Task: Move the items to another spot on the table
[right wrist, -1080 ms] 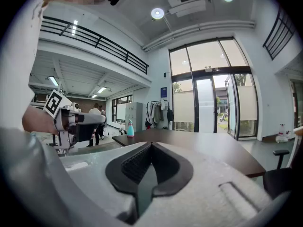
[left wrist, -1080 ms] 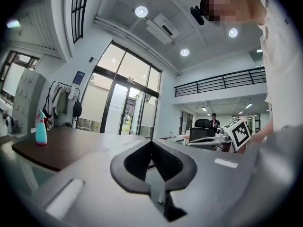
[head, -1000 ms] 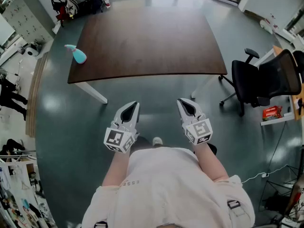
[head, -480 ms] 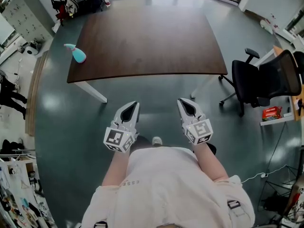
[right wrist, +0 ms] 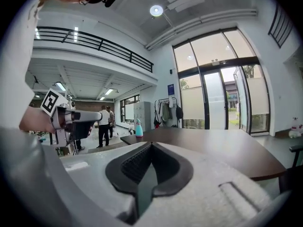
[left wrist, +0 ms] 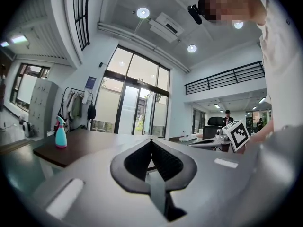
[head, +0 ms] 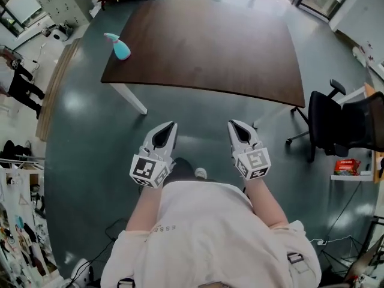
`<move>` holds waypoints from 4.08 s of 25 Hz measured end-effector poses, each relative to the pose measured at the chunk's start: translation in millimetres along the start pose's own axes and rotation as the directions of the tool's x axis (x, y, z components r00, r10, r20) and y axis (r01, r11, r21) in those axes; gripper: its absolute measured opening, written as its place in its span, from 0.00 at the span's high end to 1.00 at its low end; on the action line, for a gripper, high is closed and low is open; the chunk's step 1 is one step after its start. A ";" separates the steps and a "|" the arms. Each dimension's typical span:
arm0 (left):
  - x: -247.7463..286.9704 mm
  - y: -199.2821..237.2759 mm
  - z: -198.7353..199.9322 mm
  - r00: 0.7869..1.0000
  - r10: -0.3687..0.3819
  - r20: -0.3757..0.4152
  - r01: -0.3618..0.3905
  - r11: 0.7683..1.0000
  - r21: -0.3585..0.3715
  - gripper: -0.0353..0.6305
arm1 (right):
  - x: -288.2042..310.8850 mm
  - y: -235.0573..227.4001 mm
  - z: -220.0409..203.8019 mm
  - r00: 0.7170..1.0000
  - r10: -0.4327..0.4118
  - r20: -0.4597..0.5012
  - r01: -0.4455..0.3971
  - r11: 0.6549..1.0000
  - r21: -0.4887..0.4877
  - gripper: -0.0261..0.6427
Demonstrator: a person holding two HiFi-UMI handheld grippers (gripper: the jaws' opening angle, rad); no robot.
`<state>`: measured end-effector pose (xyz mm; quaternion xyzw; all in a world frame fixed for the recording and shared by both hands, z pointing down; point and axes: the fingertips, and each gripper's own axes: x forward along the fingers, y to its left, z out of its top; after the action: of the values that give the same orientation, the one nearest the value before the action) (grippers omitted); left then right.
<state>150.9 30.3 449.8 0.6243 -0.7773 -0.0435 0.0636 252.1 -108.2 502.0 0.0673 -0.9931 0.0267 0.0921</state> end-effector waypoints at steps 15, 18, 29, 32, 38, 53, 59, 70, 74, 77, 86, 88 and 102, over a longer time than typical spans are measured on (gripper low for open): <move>-45.9 126.0 2.1 0.969 0.249 0.011 -0.248 0.967 -0.058 0.92 | 132.4 63.2 15.6 0.975 0.213 -0.056 -0.215 0.976 -0.042 0.97; -47.2 166.9 5.5 0.962 0.274 0.009 -0.273 0.960 -0.071 0.92 | 169.9 76.9 20.2 0.972 0.226 -0.069 -0.229 0.973 -0.039 0.97; -28.8 333.5 50.6 0.967 0.255 0.016 -0.253 0.963 -0.092 0.92 | 320.2 124.7 63.6 0.973 0.213 -0.093 -0.217 0.976 -0.032 0.97; -19.4 370.9 62.9 0.969 0.245 0.019 -0.242 0.966 -0.087 0.92 | 358.5 129.3 72.7 0.973 0.208 -0.097 -0.211 0.977 -0.016 0.97; -13.7 448.5 77.7 0.977 0.215 0.015 -0.213 0.974 -0.083 0.92 | 436.4 161.2 85.7 0.973 0.213 -0.094 -0.215 0.977 -0.014 0.97; 14.8 535.3 57.9 0.958 0.285 -0.044 -0.288 0.946 -0.149 0.92 | 557.7 183.3 96.2 0.924 0.359 -0.136 -0.362 0.932 0.001 0.82; 31.7 563.4 53.8 0.947 0.315 -0.065 -0.322 0.934 -0.154 0.92 | 600.1 193.3 83.1 0.872 0.449 -0.194 -0.459 0.888 -0.008 0.62; 53.0 590.9 39.6 0.933 0.341 -0.114 -0.357 0.916 -0.182 0.92 | 643.1 209.4 69.2 0.803 0.553 -0.221 -0.563 0.826 0.019 0.64; 48.8 595.9 35.6 0.927 0.353 -0.123 -0.371 0.910 -0.185 0.92 | 645.1 211.3 67.5 0.798 0.562 -0.219 -0.574 0.819 0.009 0.79; 46.3 599.0 38.0 0.927 0.357 -0.119 -0.373 0.910 -0.180 0.92 | 645.8 213.5 69.9 0.795 0.566 -0.216 -0.581 0.814 -0.005 0.80; 27.7 597.1 53.4 0.942 0.325 -0.077 -0.334 0.930 -0.154 0.92 | 634.9 214.3 87.5 0.850 0.499 -0.165 -0.510 0.859 -0.030 0.81; 21.0 593.5 58.1 0.950 0.306 -0.061 -0.312 0.939 -0.147 0.92 | 625.0 216.3 95.6 0.868 0.475 -0.143 -0.484 0.874 -0.039 0.82; 31.7 500.9 67.5 1.000 -0.028 -0.014 0.027 0.993 -0.115 0.92 | 484.4 173.3 117.3 0.994 0.094 -0.051 -0.095 0.995 -0.028 0.83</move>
<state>-349.6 107.0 458.2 0.6306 -0.7644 -0.0843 0.1047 -264.7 -6.7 470.1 0.0180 -0.9929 0.0178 0.1166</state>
